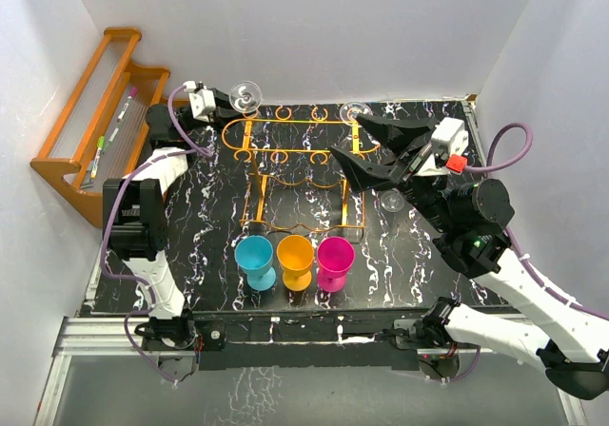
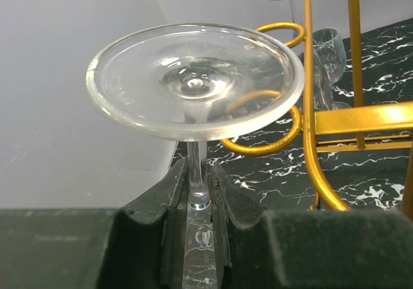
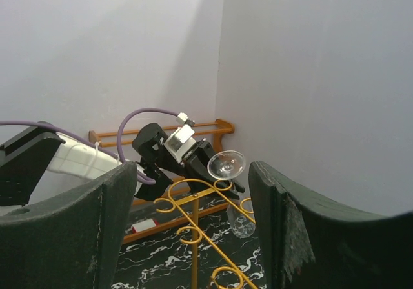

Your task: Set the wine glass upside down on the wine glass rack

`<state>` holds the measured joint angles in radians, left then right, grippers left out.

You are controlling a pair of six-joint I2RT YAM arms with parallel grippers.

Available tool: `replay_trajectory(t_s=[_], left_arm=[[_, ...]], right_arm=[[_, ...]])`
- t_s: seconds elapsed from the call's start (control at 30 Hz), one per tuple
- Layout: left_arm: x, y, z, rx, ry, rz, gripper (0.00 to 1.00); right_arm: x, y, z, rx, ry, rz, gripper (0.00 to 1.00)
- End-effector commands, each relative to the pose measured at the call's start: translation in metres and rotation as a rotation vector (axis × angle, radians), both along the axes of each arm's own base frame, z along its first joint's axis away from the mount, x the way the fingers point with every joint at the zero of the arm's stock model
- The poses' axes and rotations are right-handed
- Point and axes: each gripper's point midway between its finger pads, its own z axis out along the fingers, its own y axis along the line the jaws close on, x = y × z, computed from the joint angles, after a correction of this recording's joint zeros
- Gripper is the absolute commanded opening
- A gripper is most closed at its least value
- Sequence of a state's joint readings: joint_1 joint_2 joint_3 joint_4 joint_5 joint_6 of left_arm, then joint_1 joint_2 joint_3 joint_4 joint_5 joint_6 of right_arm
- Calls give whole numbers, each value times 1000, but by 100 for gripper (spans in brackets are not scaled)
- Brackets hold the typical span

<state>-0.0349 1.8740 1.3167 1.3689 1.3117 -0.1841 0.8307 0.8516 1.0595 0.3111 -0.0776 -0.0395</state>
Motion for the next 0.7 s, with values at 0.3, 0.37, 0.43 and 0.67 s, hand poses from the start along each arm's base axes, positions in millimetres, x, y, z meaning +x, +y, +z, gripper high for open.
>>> replay_trajectory(t_s=[0.3,0.37,0.43,0.67], left_arm=[[-19,-7,21,26,-145,-82,0],[-22,-8,22,28,-155,-88,0],[-27,-9,22,32,-168,-96,0],[-39,-9,13,56,-204,-113,0]], right_arm=[[-12,-8,30,73,-42,25,74],[-11,-8,29,70,-41,18,74],[-9,-7,29,67,-40,12,74],[-5,-10,29,68,-42,-14,75]])
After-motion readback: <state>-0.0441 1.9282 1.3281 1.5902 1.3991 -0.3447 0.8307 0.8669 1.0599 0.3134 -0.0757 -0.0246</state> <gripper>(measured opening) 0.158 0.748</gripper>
